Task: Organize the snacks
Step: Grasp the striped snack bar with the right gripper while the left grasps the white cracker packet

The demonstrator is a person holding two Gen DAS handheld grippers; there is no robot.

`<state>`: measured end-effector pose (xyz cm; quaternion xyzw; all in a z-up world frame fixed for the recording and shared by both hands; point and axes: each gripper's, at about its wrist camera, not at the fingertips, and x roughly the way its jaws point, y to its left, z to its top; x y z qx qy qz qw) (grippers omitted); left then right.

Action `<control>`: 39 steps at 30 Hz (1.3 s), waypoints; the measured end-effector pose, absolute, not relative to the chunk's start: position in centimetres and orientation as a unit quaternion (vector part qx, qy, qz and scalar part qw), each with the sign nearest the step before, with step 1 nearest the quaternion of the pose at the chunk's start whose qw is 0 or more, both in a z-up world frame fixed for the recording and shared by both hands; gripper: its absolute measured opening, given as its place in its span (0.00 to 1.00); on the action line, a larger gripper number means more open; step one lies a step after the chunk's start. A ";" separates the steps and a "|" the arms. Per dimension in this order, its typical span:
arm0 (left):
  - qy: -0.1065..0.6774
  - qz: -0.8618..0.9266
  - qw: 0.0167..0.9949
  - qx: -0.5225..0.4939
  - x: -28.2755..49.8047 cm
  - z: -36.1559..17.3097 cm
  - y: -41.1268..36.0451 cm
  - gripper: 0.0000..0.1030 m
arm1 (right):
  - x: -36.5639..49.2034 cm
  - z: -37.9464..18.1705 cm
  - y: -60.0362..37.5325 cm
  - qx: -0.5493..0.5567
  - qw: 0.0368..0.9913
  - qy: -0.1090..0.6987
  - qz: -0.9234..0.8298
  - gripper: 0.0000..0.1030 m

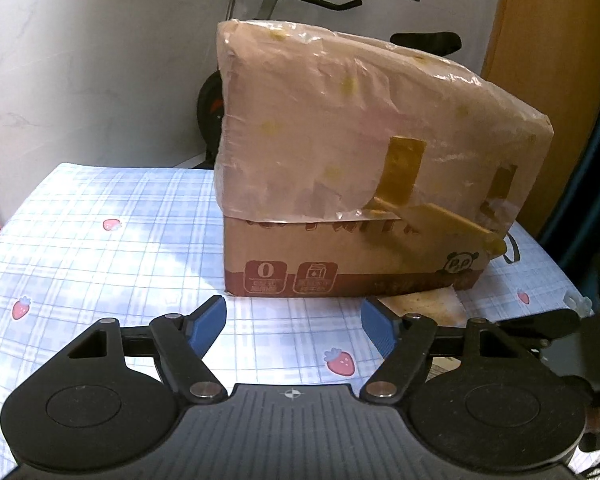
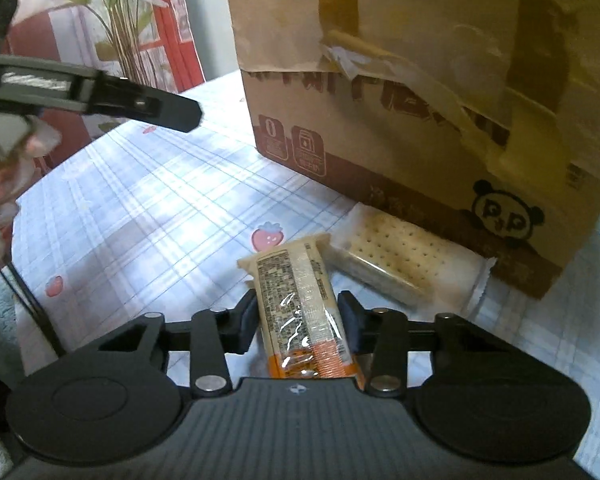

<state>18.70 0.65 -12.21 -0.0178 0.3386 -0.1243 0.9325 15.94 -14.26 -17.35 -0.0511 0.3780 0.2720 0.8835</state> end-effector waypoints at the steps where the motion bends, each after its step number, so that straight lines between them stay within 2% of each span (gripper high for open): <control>1: 0.340 -0.127 0.932 -0.017 18.7 -12.4 0.5 0.74 | 15.5 -17.2 -14.5 -0.048 0.887 0.373 0.268 0.40; 5: 0.353 -0.162 0.921 0.000 19.7 -13.0 -0.9 0.68 | 13.1 -16.9 -16.1 -0.046 0.902 0.353 0.245 0.38; 12: 0.366 -0.201 0.908 0.029 21.4 -14.2 -4.7 0.68 | 10.7 -16.0 -20.3 0.006 0.932 0.321 0.166 0.38; 19: 0.365 -0.253 0.893 0.073 22.2 -15.4 -9.7 0.68 | 12.3 -17.0 -23.6 0.033 0.944 0.321 0.063 0.38; 33: 0.362 -0.301 0.870 0.150 24.3 -18.0 -14.6 0.68 | 11.6 -18.8 -23.6 0.051 0.949 0.307 0.042 0.37; 39: 0.360 -0.318 0.864 0.149 25.0 -18.3 -14.8 0.68 | 11.8 -19.1 -23.4 0.048 0.950 0.306 0.039 0.38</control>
